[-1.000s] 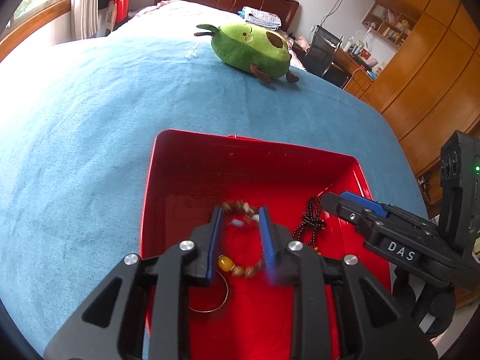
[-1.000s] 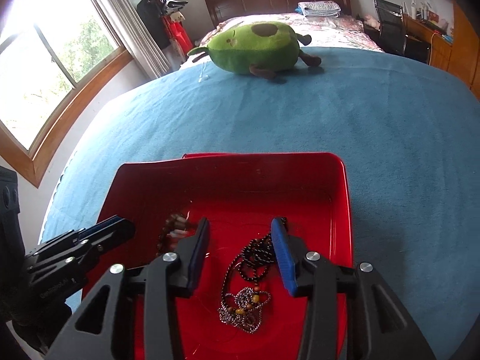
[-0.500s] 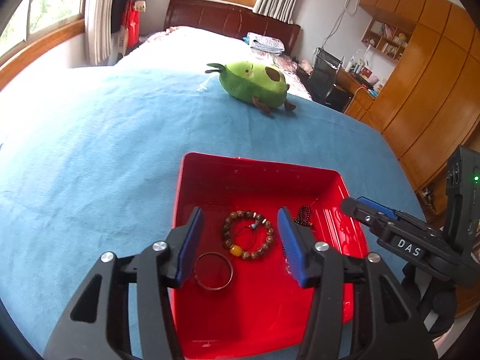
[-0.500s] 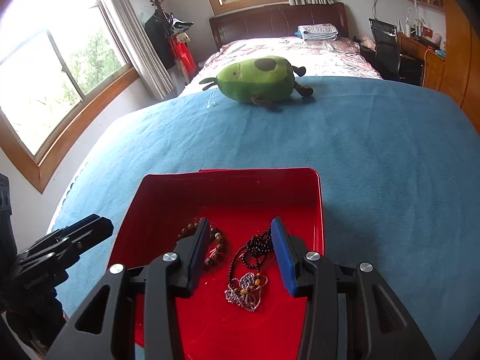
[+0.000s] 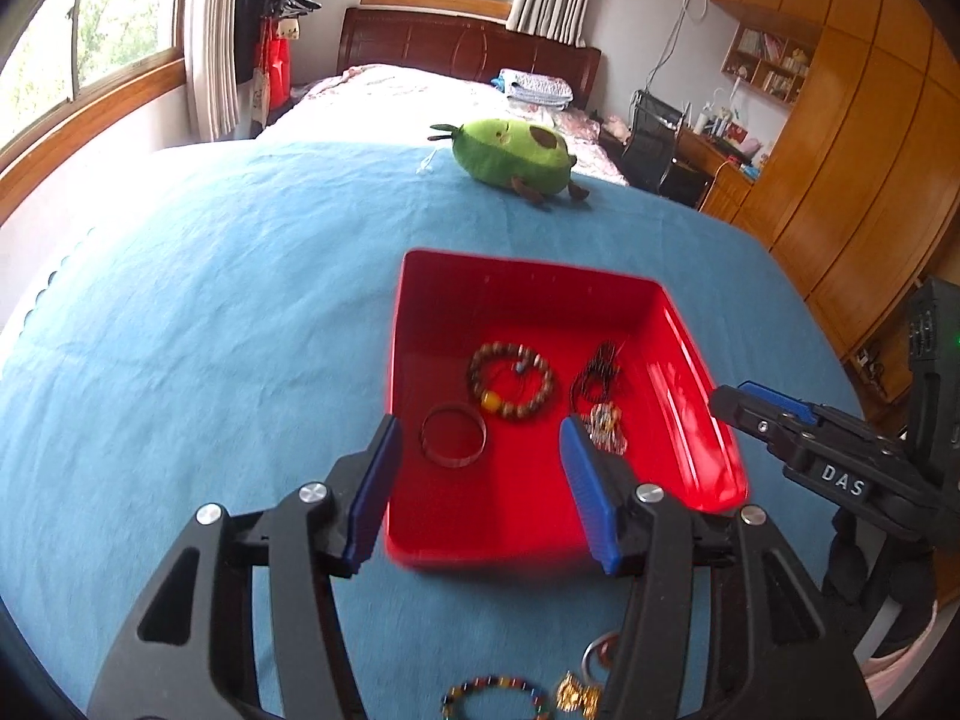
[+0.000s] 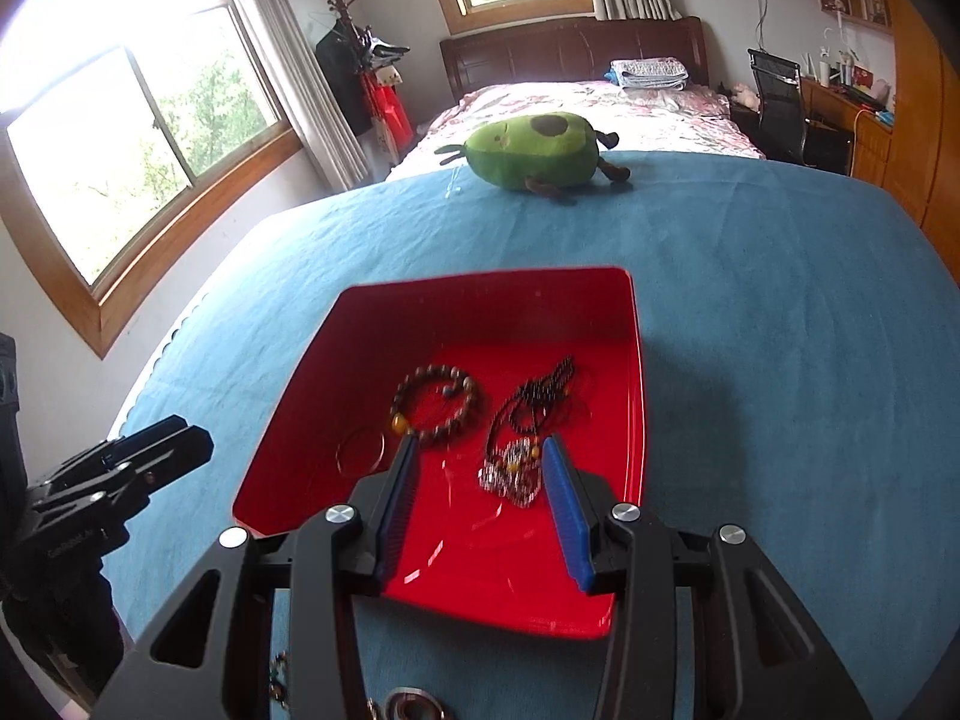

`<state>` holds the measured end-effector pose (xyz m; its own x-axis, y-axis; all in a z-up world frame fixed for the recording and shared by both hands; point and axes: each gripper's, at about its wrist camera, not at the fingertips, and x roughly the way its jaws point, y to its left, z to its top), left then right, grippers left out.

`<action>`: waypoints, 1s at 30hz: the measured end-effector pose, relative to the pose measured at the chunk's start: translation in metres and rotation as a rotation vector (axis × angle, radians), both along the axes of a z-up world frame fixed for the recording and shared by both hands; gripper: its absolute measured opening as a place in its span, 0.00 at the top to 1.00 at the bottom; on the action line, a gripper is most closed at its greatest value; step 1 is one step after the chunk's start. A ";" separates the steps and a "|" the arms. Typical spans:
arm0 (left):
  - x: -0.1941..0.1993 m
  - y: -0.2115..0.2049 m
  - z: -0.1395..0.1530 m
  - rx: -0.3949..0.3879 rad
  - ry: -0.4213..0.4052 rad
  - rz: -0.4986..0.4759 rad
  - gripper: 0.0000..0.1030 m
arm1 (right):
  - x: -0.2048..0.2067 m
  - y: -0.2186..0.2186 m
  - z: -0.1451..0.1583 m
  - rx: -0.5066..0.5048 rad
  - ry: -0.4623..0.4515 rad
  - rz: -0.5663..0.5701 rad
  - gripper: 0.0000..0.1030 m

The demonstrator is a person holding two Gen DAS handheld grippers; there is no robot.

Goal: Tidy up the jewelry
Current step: 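Withdraw both open tools from the tray toward the remaining jewelry, then grasp the multicoloured bead bracelet with the left tool while the right tool grasps the copper ring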

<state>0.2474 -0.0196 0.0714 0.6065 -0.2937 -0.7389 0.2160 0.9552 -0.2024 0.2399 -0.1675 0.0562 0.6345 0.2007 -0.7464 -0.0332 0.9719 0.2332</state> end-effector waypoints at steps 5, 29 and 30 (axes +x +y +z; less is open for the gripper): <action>-0.020 0.002 -0.011 0.025 0.023 -0.015 0.48 | -0.030 0.007 -0.003 -0.009 0.010 0.026 0.58; -0.094 0.035 -0.106 0.088 0.203 -0.060 0.50 | -0.117 0.020 -0.092 0.129 0.158 0.055 0.63; -0.094 0.036 -0.108 0.087 0.214 -0.065 0.50 | -0.118 0.020 -0.093 0.130 0.160 0.057 0.63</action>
<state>0.1537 0.0162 -0.0370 0.4157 -0.2564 -0.8726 0.2384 0.9566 -0.1676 0.1221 -0.1472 -0.0363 0.4951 0.3336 -0.8022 -0.0396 0.9310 0.3628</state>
